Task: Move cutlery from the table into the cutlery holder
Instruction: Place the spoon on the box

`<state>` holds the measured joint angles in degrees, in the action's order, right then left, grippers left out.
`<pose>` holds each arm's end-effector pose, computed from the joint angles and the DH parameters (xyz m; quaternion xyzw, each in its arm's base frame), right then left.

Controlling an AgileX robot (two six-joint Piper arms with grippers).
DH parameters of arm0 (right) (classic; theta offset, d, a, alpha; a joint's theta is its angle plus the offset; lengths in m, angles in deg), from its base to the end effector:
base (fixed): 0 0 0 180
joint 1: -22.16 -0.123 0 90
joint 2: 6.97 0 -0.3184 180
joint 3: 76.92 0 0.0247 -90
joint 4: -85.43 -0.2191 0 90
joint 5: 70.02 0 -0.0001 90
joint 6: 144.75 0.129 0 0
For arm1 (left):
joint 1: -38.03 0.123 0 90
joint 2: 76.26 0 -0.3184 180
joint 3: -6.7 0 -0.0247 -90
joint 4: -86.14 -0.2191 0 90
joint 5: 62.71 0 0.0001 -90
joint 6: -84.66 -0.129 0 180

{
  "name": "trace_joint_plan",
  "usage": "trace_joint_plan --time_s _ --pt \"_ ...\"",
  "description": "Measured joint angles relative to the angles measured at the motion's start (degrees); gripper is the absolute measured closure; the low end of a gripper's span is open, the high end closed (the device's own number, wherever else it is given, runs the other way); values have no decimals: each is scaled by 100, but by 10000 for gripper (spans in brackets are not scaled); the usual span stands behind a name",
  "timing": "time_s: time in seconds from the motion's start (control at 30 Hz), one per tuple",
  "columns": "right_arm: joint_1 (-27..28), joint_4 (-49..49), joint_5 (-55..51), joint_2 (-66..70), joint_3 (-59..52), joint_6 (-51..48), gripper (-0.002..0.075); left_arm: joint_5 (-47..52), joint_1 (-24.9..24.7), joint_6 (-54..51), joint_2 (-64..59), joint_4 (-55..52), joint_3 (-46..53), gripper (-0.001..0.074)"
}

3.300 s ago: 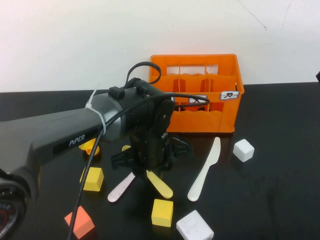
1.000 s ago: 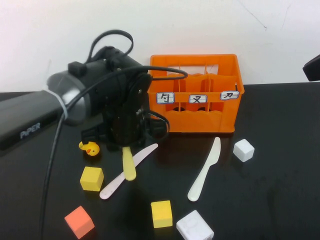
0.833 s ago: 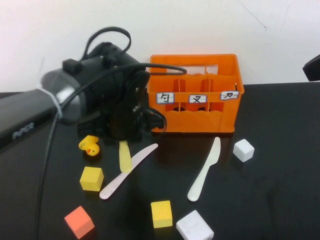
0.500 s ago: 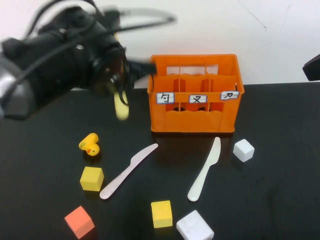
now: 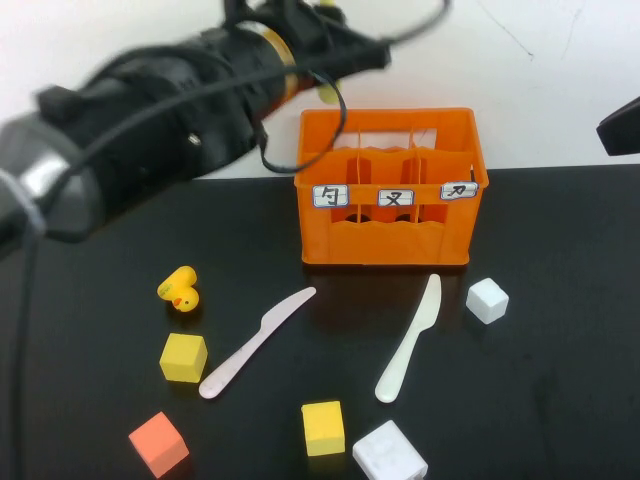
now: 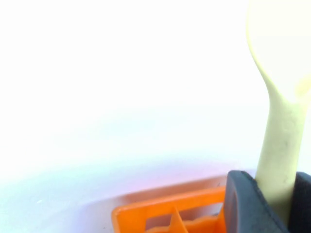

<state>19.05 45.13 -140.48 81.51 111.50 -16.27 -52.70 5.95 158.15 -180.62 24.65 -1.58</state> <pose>0.2569 0.0927 0.4195 -0.3910 0.8199 0.2152 0.3586 0.3703 -0.2087 0.4087 0.0835 0.7658 -0.1855 0.6101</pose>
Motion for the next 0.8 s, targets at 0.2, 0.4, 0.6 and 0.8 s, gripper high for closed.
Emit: trace_joint_plan --time_s 0.2,0.4,0.6,0.8 --pt "0 -21 0 0 0 0 728 -235 0 29 -637 -707 0 587" --pt "0 -33 0 0 0 0 728 -354 0 33 -1196 -1493 0 587" --pt "0 -33 0 0 0 -9 728 -325 26 325 -1445 -1629 0 587" --pt "0 -33 0 0 0 -21 728 -309 246 978 -1503 -1637 0 588"
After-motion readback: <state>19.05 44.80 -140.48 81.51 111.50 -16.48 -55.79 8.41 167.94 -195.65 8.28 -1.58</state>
